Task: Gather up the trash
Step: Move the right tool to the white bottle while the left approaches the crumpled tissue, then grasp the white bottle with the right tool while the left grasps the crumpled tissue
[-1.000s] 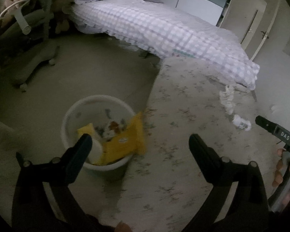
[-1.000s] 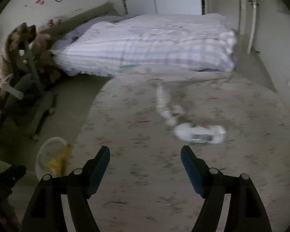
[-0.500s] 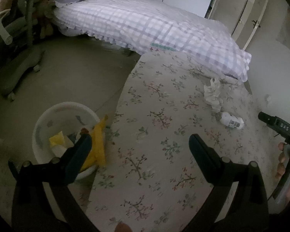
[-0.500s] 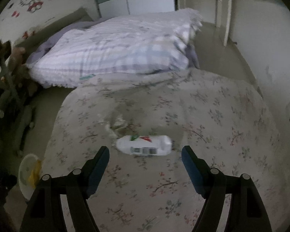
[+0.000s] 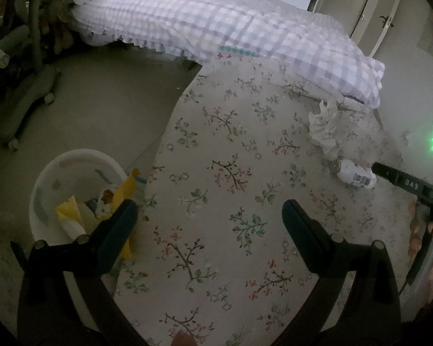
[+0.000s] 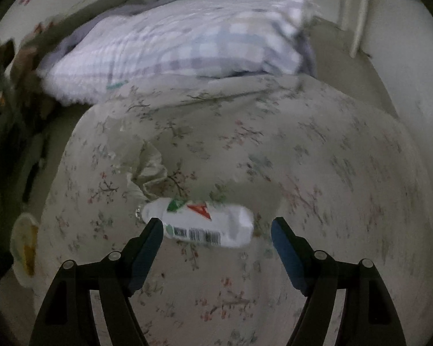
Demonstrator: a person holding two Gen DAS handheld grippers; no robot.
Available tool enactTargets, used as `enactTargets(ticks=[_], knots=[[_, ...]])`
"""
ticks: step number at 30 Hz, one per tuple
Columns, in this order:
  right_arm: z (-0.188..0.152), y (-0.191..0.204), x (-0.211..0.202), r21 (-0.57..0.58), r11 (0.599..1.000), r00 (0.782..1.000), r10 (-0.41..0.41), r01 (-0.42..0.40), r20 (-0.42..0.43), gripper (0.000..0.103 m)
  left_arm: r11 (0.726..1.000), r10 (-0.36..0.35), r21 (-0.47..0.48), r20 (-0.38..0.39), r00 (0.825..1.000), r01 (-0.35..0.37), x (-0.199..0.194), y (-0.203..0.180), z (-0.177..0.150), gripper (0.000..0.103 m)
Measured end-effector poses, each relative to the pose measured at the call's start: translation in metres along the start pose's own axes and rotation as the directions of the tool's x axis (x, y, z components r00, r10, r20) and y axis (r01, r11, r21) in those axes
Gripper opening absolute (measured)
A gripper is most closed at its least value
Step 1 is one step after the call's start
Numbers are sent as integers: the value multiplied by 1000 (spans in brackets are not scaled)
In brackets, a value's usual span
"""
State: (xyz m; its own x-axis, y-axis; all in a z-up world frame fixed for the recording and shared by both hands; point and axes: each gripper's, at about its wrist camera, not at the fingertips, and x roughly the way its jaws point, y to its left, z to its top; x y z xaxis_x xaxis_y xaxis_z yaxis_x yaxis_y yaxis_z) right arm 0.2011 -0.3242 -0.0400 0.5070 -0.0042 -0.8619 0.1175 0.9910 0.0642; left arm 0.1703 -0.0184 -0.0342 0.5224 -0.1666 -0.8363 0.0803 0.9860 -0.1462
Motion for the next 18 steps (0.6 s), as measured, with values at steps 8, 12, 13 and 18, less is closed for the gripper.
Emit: enactTargets(ticks=[8, 12, 13, 18], knots=[[22, 13, 23, -94, 991, 996, 91, -91, -5, 78, 1000, -12, 4, 4, 1000, 12, 1, -2, 3, 100], [26, 10, 43, -76, 993, 994, 90, -95, -69, 78, 1000, -23, 10, -15, 1000, 23, 1, -2, 1, 100], [26, 9, 47, -69, 993, 993, 88, -94, -83, 78, 1000, -24, 11, -15, 1000, 24, 0, -1, 1, 100], [16, -1, 54, -1, 982, 973, 185, -187, -136, 77, 1000, -10, 4, -24, 1000, 11, 1, 7, -1, 100]])
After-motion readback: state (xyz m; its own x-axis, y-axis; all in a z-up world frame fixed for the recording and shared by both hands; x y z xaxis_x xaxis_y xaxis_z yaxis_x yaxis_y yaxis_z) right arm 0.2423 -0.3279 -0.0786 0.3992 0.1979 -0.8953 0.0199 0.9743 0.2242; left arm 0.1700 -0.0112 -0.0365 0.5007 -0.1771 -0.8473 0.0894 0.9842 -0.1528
